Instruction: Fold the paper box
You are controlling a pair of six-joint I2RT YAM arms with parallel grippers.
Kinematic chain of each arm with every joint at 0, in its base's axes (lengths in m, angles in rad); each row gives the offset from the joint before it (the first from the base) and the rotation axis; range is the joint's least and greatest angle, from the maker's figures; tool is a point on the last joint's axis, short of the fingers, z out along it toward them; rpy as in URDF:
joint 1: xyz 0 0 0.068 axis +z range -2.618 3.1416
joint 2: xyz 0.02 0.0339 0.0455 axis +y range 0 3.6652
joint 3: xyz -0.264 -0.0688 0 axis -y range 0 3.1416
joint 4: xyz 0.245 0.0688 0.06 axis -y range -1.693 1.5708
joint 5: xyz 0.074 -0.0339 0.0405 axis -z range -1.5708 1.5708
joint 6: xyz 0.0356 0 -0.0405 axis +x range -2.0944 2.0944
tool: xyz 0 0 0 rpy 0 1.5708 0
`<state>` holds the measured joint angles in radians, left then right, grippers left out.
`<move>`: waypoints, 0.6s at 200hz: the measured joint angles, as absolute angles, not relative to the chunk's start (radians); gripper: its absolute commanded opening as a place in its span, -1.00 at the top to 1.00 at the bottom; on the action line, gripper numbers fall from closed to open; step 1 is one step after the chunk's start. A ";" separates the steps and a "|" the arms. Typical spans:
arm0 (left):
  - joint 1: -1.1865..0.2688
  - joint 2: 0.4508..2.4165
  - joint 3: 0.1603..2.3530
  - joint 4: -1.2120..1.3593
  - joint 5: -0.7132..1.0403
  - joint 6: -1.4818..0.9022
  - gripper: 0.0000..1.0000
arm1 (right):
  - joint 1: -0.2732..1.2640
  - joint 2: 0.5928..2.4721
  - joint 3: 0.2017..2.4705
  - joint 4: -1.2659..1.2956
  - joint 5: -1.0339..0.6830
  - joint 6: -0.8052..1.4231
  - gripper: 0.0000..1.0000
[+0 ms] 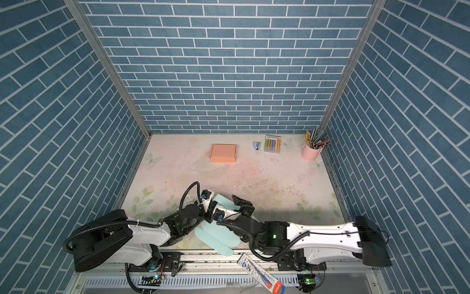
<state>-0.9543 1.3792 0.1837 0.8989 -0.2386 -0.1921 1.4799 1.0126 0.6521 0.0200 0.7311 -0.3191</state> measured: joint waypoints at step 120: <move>-0.955 1.509 0.264 1.029 -0.238 -0.088 0.90 | 0.852 1.291 0.797 -0.012 -0.219 0.306 -0.32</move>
<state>-0.9550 1.5089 0.2638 1.0290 -0.2382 -0.0879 0.8516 1.2915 0.7975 -0.0120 -0.2188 0.3061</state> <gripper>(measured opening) 0.095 0.665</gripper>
